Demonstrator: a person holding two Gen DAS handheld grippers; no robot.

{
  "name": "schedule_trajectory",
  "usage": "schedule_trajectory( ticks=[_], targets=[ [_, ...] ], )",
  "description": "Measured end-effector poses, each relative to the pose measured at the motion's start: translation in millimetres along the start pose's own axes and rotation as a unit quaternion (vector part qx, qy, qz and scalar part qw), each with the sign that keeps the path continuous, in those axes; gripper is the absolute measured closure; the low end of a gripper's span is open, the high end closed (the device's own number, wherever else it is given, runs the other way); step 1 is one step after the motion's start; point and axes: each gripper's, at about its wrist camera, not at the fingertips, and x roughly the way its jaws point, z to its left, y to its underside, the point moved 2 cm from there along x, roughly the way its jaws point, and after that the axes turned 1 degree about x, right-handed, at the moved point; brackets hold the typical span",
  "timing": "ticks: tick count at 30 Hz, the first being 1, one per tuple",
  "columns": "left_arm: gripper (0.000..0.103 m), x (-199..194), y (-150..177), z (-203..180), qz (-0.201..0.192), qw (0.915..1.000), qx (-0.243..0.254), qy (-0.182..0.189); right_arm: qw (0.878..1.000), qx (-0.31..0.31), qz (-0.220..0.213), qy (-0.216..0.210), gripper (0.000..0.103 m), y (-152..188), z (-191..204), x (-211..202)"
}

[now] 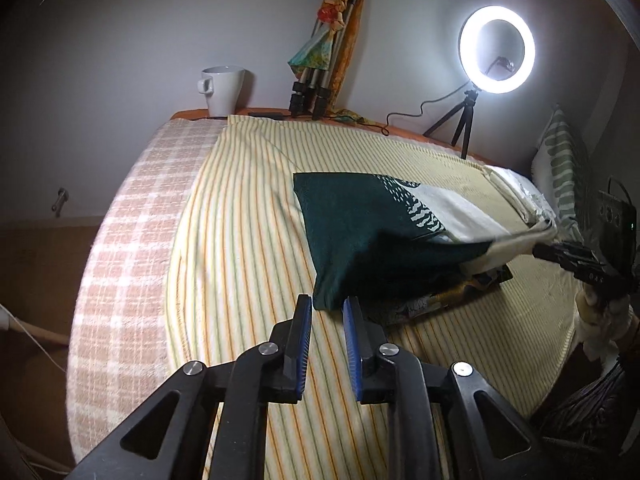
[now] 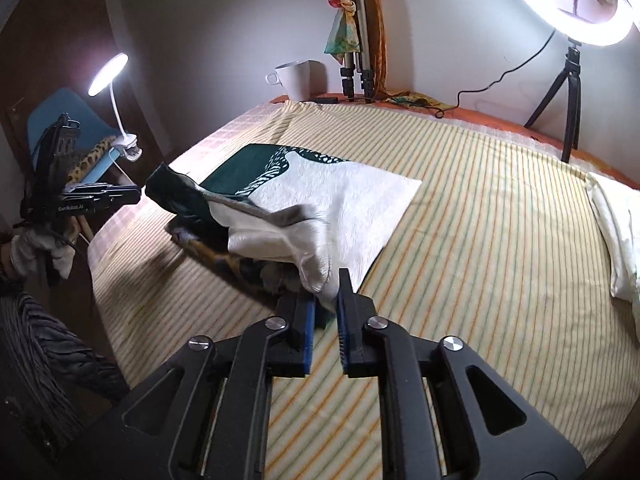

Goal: Fold small clothes

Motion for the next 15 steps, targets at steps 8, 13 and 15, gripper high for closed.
schedule_trajectory(
  ticks=[8, 13, 15],
  targets=[
    [0.075, 3, -2, 15, 0.009, 0.9982, -0.059, 0.004, 0.997, 0.07, -0.002, -0.028, 0.04, 13, -15, -26],
    [0.075, 12, -6, 2, 0.015, 0.9986, -0.052, 0.003, 0.986, 0.159, 0.036, -0.048, 0.04, 24, -34, -4],
    [0.074, 15, -9, -5, 0.013, 0.9991, -0.041, 0.002, 0.979, 0.187, 0.056, -0.062, 0.041, 28, -39, 8]
  ],
)
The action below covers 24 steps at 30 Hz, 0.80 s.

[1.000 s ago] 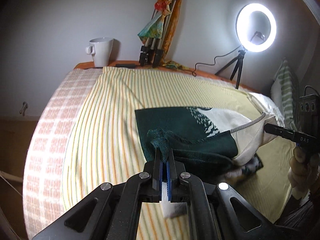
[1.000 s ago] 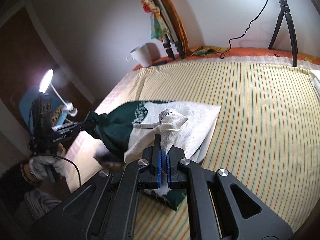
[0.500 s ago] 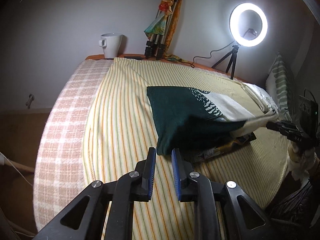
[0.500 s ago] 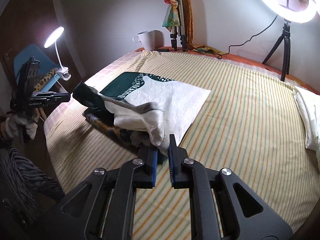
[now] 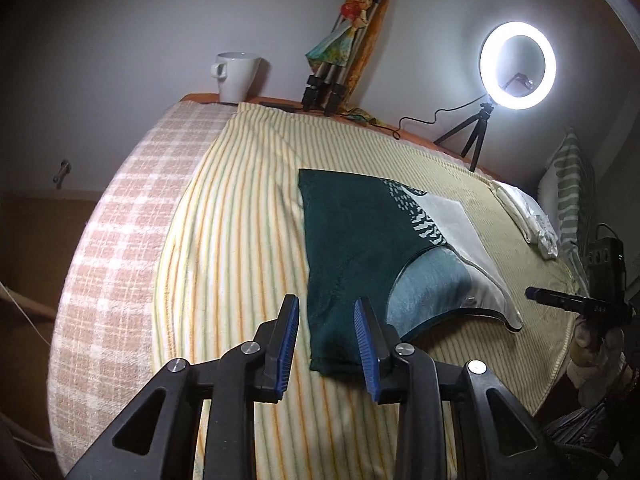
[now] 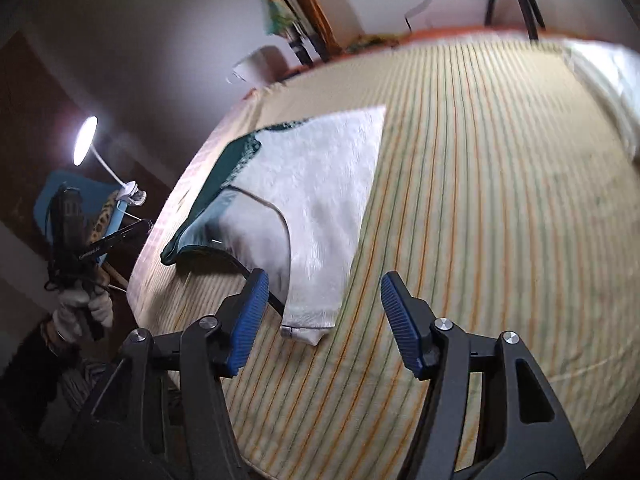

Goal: Fold small clothes

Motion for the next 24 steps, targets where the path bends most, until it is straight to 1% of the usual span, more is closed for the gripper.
schedule_trajectory(
  ticks=[1, 3, 5, 6, 8, 10, 14, 17, 19, 20, 22, 23, 24],
  targets=[
    [0.074, 3, -1, -4, 0.002, 1.0, 0.005, 0.001, 1.0, 0.011, 0.009, -0.005, 0.042, 0, -2, 6],
    [0.074, 10, -3, -12, 0.006, 0.9999, 0.011, 0.004, 0.999, 0.024, 0.022, -0.005, 0.049, 0, -3, 16],
    [0.074, 15, -6, -22, 0.007, 0.9998, 0.02, 0.007, 0.999, 0.037, 0.033, -0.012, 0.062, 1, -5, 24],
    [0.074, 18, -8, -28, 0.005, 0.9996, 0.026, 0.008, 0.998, 0.045, 0.038, -0.019, 0.066, 1, -5, 28],
    [0.074, 22, -14, -40, 0.002, 0.9992, 0.038, 0.012, 0.997, 0.053, 0.046, -0.022, 0.086, 1, -4, 37],
    [0.074, 31, -22, -58, 0.0, 0.9986, 0.05, 0.018, 0.998, 0.046, 0.048, -0.007, 0.093, 2, -1, 40],
    [0.076, 55, -36, -94, -0.007, 0.9954, 0.094, 0.017, 0.998, 0.021, 0.043, 0.032, 0.097, -1, 8, 38],
    [0.076, 79, -36, -114, 0.0, 0.9922, 0.124, 0.012, 0.998, 0.022, 0.04, 0.04, 0.097, -5, 6, 36],
    [0.076, 94, -29, -118, 0.017, 0.9909, 0.134, 0.004, 0.998, 0.02, 0.041, 0.039, 0.097, -5, 6, 35],
    [0.076, 105, -24, -117, 0.034, 0.9899, 0.138, -0.003, 0.998, 0.015, 0.041, 0.042, 0.098, -6, 7, 36],
    [0.076, 118, -12, -110, 0.057, 0.9892, 0.135, -0.008, 0.998, 0.007, 0.04, 0.05, 0.098, -7, 6, 35],
    [0.076, 119, -8, -108, 0.042, 0.9898, 0.136, -0.004, 0.998, 0.008, 0.039, 0.056, 0.098, -7, 4, 35],
    [0.075, 119, -5, -109, 0.037, 0.9886, 0.146, -0.007, 0.998, 0.012, 0.038, 0.058, 0.098, -8, 2, 34]
  ],
)
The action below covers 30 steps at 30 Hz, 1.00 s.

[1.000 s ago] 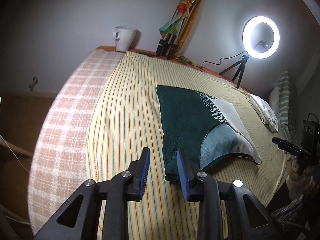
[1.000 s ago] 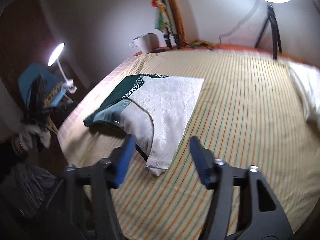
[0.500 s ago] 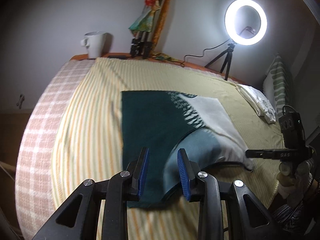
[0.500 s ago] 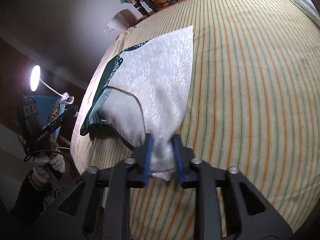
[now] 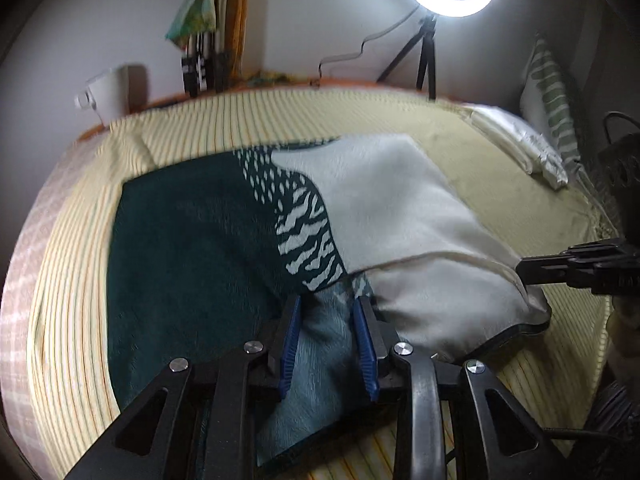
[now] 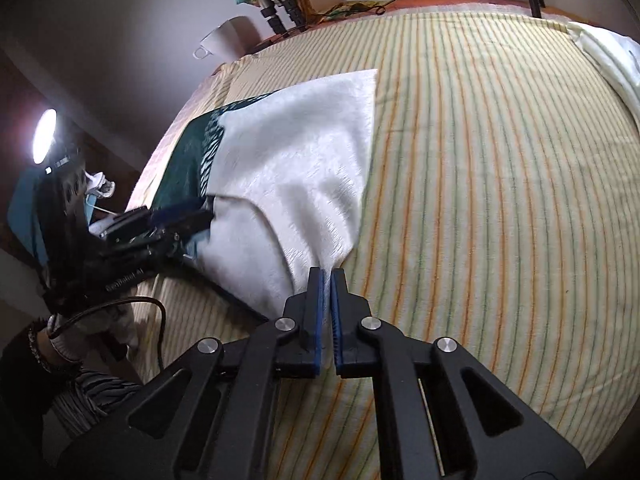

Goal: Fold small clothes

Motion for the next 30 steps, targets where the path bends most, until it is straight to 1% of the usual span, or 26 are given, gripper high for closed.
schedule_trajectory(
  ticks=[2, 5, 7, 8, 10, 11, 13, 14, 16, 19, 23, 25, 28, 29, 30],
  targets=[
    [0.075, -1, 0, -1, 0.0, 1.0, 0.004, 0.0, 1.0, 0.007, 0.001, 0.003, 0.098, -1, -2, -1],
    [0.076, -7, -3, 5, 0.005, 0.9997, -0.016, 0.017, 1.0, 0.0, -0.007, 0.01, 0.098, -4, 0, -8],
    [0.076, -23, -5, 5, -0.01, 0.9996, -0.016, 0.02, 1.0, -0.011, -0.022, 0.014, 0.098, -10, 7, -18],
    [0.076, -36, -5, 5, -0.024, 0.9994, -0.014, 0.02, 0.999, -0.02, -0.038, 0.012, 0.098, -15, 14, -27],
    [0.074, -55, -5, 8, -0.041, 0.9986, -0.024, 0.026, 0.997, -0.034, -0.066, -0.005, 0.098, -25, 28, -42],
    [0.073, -64, -5, 13, -0.049, 0.9978, -0.037, 0.023, 0.996, -0.04, -0.079, -0.015, 0.098, -32, 36, -46],
    [0.073, -72, -3, 26, -0.05, 0.996, -0.072, 0.02, 0.994, -0.047, -0.094, -0.034, 0.098, -45, 52, -47],
    [0.073, -74, -1, 32, -0.046, 0.9949, -0.088, 0.016, 0.993, -0.055, -0.096, -0.04, 0.098, -52, 62, -42],
    [0.073, -77, 3, 44, -0.04, 0.9919, -0.12, 0.016, 0.992, -0.076, -0.095, -0.037, 0.098, -64, 82, -27],
    [0.073, -81, 7, 57, -0.034, 0.9896, -0.14, 0.007, 0.991, -0.105, -0.073, -0.041, 0.098, -80, 110, 8],
    [0.071, -84, 17, 76, -0.029, 0.9862, -0.163, -0.001, 0.987, -0.144, -0.068, -0.021, 0.098, -94, 141, 51],
    [0.07, -84, 22, 84, -0.027, 0.9839, -0.177, -0.007, 0.988, -0.142, -0.054, -0.017, 0.098, -101, 144, 72],
    [0.067, -83, 28, 97, -0.02, 0.979, -0.203, -0.005, 0.991, -0.128, -0.029, -0.013, 0.098, -107, 137, 97],
    [0.065, -81, 29, 101, -0.017, 0.9771, -0.212, -0.003, 0.992, -0.126, -0.018, -0.01, 0.098, -107, 134, 105],
    [0.059, -79, 30, 104, -0.014, 0.9755, -0.22, 0.0, 0.992, -0.126, -0.009, -0.005, 0.098, -107, 132, 111]
  ],
)
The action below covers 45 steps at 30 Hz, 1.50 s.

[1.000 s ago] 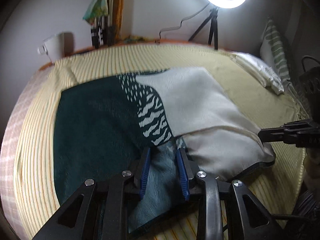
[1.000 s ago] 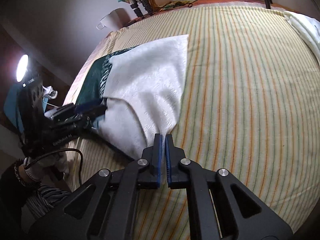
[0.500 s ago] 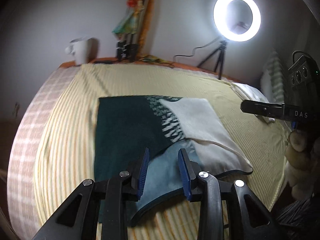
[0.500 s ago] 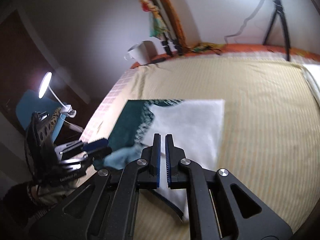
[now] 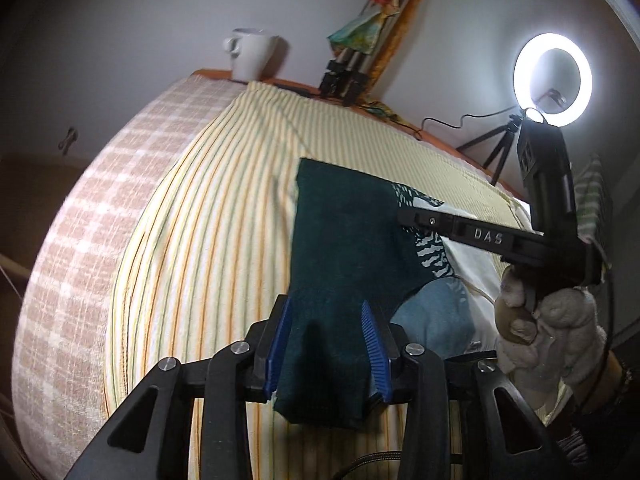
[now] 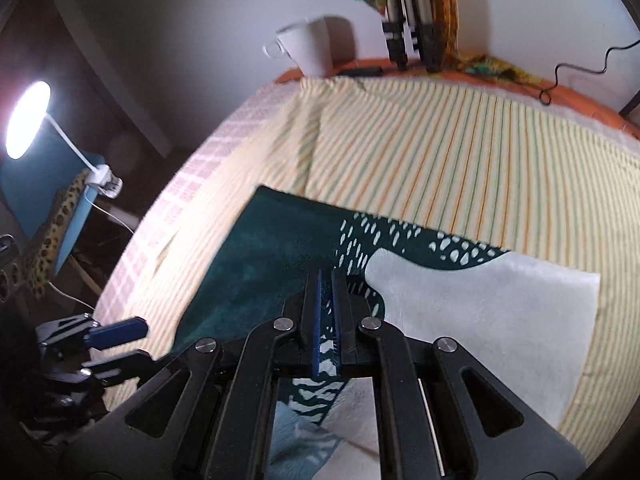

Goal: Fold small clothes

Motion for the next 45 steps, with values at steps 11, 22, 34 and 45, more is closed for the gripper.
schedule_trajectory(
  ticks=[11, 22, 34, 45],
  targets=[
    [0.042, 0, 11, 28, 0.032, 0.994, -0.094, 0.046, 0.999, 0.035, -0.001, -0.023, 0.09, 2, -9, -22],
    [0.039, 2, 30, 32, 0.046, 0.9879, -0.131, 0.069, 0.993, 0.109, -0.037, 0.014, 0.052, 53, -86, -112],
    [0.039, 19, 22, 11, 0.053, 0.9862, -0.134, 0.082, 0.978, 0.203, -0.026, -0.037, 0.052, 68, -139, -80],
    [0.076, 41, 11, 6, 0.059, 0.982, -0.156, 0.089, 0.968, 0.232, -0.05, -0.081, 0.052, 51, -135, -55]
  ],
)
